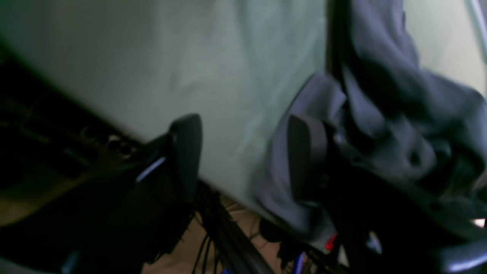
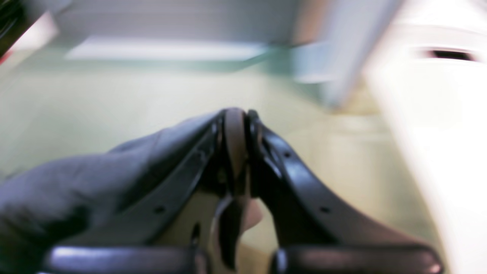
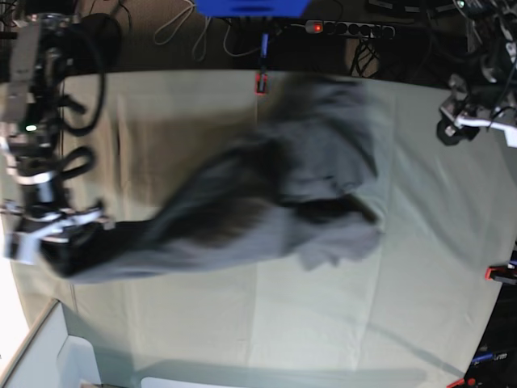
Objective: Layout the t-shirt on the table in an organized manner, then fold the t-shirt properly
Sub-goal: 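Pull the shirt with the right gripper away from the left gripper, then grasp another shirt edge with the left gripper and stretch it outward, then regrasp the shirt with the right gripper and pull it outward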
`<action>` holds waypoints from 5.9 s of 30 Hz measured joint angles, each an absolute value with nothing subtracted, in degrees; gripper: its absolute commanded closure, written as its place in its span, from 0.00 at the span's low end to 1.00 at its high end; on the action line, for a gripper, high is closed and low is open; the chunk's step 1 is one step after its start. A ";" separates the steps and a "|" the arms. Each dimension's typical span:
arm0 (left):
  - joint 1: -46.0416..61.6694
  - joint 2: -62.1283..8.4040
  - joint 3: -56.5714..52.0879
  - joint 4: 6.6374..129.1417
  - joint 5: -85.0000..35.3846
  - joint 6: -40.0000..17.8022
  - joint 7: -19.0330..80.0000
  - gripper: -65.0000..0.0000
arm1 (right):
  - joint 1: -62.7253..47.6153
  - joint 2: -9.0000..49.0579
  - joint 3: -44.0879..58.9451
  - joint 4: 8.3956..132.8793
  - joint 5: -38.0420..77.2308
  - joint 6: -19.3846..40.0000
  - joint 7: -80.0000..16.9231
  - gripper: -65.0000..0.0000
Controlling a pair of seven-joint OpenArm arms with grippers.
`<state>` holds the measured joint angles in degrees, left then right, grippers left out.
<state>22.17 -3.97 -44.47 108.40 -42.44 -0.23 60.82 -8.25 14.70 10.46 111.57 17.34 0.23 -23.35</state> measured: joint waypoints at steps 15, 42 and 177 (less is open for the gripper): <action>11.31 -3.90 -17.74 94.35 -41.52 0.62 60.01 0.46 | -12.10 14.28 17.45 105.25 18.46 0.23 -23.81 1.00; 10.79 2.46 4.51 94.02 -23.00 0.08 52.60 0.46 | -18.90 15.07 18.41 105.65 18.72 0.23 -31.48 0.41; 0.58 -10.76 -42.39 71.16 -40.16 -0.43 51.66 0.57 | -2.74 8.99 26.00 100.51 18.26 26.79 -37.10 1.00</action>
<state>0.58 -10.76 -42.39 71.16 -40.16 -0.43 51.66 -2.74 8.99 26.00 100.51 18.26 26.79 -37.10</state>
